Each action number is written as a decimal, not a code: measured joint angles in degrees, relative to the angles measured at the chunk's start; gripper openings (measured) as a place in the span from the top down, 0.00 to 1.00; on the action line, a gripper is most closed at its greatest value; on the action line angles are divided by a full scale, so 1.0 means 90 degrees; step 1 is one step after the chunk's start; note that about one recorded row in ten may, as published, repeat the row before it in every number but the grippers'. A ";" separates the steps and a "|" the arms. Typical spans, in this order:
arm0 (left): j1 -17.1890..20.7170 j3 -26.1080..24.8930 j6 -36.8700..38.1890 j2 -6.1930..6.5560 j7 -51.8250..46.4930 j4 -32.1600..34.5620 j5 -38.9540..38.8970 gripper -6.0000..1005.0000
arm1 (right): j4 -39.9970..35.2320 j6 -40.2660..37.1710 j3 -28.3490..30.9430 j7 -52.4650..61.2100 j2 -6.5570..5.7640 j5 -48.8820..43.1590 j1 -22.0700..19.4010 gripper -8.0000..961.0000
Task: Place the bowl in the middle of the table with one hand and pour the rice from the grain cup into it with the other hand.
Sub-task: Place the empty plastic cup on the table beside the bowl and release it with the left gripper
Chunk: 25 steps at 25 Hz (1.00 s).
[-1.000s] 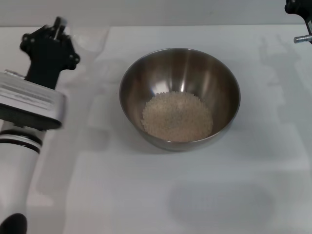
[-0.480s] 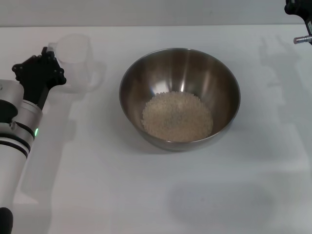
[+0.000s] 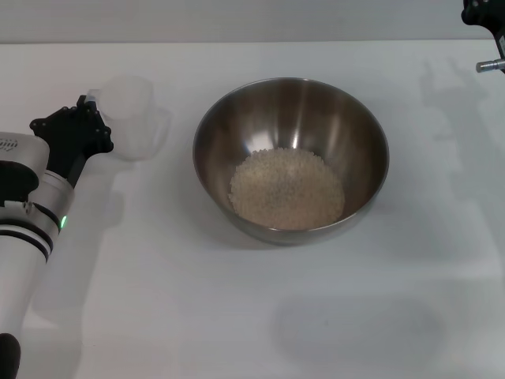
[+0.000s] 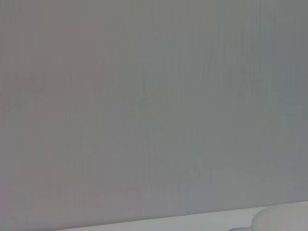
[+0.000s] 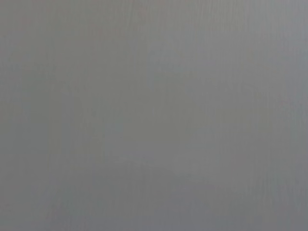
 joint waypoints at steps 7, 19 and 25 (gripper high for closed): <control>0.0000 0.0045 -0.0080 0.0015 -0.0005 0.0009 0.0015 0.97 | -0.0006 -0.0015 0.0000 0.0000 0.0000 -0.0009 -0.0020 0.57; 0.0079 0.0063 -0.0293 0.0052 -0.0270 -0.0054 0.0071 0.82 | 0.0007 -0.0060 0.0000 0.0000 0.0000 -0.0039 -0.0081 0.57; 0.0405 0.0074 0.0025 0.0063 -0.0272 -0.0214 0.0335 0.66 | -0.0003 -0.0061 0.0000 0.0000 0.0000 -0.0039 -0.0081 0.57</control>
